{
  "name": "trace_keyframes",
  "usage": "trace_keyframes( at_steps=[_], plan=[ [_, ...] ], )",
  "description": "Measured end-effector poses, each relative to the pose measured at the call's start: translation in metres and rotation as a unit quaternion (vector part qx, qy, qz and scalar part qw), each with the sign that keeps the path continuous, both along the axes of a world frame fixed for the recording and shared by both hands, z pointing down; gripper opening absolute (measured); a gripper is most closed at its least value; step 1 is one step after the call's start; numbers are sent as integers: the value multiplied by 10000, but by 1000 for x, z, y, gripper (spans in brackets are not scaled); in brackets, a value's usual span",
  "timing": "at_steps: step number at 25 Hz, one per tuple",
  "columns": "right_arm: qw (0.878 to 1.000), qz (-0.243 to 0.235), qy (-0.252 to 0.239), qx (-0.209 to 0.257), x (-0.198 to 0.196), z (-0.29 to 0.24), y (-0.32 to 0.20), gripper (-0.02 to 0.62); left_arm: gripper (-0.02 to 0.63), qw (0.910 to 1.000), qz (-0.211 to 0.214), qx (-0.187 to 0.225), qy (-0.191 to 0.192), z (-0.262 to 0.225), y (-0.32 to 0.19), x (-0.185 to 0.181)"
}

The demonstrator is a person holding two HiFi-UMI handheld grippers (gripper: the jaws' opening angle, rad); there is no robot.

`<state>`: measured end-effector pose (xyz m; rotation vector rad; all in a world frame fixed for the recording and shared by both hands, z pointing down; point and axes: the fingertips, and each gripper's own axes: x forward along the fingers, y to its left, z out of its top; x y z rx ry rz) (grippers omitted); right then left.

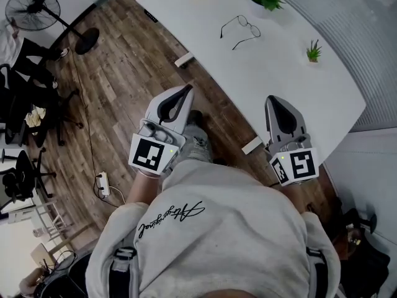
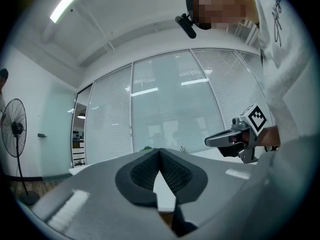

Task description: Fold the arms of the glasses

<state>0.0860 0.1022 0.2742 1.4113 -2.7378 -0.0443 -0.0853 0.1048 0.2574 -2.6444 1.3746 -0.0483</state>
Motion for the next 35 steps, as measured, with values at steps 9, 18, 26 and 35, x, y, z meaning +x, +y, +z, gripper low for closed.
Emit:
trace_keyframes(
  at_steps=[9,18,26,35],
  plan=[
    [9989,458,-8,-42,-7,6,-50,3,0,9988,475,37,-66,2,-68,-5],
    [9956,937,-27,-89,-13,7,-107,3,0,9963,846,65,112,-7,-150,-10],
    [9889,1476,-90,-139,-6,0,-142,3,0,9911,1329,14,28,-11,-202,-4],
    [9772,2116,-79,-156,-10,-5,-179,3,0,9825,1858,-32,143,-19,-261,-5]
  ],
)
